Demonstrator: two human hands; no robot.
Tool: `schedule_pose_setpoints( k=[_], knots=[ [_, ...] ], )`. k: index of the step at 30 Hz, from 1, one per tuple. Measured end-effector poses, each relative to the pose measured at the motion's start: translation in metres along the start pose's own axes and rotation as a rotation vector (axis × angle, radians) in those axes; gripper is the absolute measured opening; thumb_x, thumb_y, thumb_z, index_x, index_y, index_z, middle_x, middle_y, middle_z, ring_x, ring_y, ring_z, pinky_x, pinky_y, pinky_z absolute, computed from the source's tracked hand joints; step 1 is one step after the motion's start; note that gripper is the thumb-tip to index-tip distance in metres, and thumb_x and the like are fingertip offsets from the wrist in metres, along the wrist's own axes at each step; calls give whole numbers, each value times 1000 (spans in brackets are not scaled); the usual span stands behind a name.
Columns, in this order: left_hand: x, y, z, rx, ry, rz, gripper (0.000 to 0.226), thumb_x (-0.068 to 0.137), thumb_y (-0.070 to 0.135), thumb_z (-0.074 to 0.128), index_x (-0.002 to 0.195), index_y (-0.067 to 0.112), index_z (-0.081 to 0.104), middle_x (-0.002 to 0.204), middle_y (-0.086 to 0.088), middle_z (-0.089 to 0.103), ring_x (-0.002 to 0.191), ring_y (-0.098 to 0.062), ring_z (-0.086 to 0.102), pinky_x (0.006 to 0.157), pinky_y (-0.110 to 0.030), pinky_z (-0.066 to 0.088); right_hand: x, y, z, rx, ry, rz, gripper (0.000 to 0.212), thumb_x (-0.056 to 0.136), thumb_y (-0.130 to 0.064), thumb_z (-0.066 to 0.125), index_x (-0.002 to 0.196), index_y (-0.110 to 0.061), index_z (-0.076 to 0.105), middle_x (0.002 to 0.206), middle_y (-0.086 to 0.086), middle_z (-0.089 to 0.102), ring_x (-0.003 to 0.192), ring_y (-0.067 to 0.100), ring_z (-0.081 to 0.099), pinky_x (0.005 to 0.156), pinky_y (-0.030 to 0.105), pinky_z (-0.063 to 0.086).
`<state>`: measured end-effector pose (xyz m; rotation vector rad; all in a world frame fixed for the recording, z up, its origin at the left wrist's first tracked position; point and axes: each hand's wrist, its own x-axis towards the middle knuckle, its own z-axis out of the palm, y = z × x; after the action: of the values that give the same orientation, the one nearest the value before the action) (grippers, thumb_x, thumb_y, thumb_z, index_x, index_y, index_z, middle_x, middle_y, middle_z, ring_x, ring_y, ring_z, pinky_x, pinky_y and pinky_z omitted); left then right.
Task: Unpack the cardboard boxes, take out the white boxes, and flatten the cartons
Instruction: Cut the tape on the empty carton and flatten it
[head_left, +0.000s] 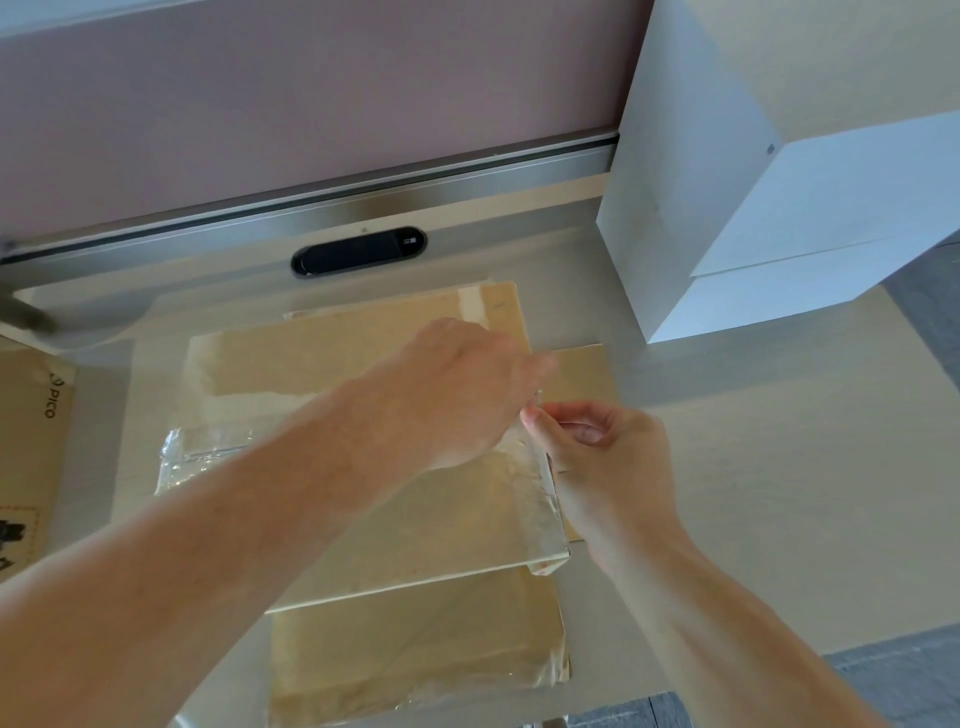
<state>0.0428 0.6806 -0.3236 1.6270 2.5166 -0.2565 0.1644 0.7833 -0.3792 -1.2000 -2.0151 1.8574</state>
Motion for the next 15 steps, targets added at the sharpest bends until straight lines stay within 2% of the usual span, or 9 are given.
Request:
schedule_pose_setpoints(
  k=[3, 9, 15],
  knots=[
    [-14, -8, 4, -5, -42, -18, 9, 109, 33, 48, 107, 28, 41, 70, 10, 36, 58, -14, 37, 63, -32, 35, 0, -1, 0, 16, -19, 2, 14, 84, -33, 84, 74, -26, 78, 68, -11, 76, 66, 6, 74, 68, 31, 58],
    [-45, -28, 13, -50, -61, -7, 12, 111, 32, 36, 122, 28, 40, 81, 6, 55, 75, -22, 58, 78, -39, 52, 1, -4, -1, 34, -55, -7, 15, 86, -31, 84, 72, -26, 78, 71, -7, 77, 69, 12, 76, 72, 36, 61],
    [-70, -44, 24, -49, 16, -6, 20, 109, 37, 28, 119, 28, 43, 80, 6, 56, 74, -21, 58, 75, -35, 44, 3, -3, 1, 50, -47, -23, 14, 86, -29, 84, 73, -25, 79, 71, -5, 77, 68, 10, 74, 67, 27, 52]
  ],
)
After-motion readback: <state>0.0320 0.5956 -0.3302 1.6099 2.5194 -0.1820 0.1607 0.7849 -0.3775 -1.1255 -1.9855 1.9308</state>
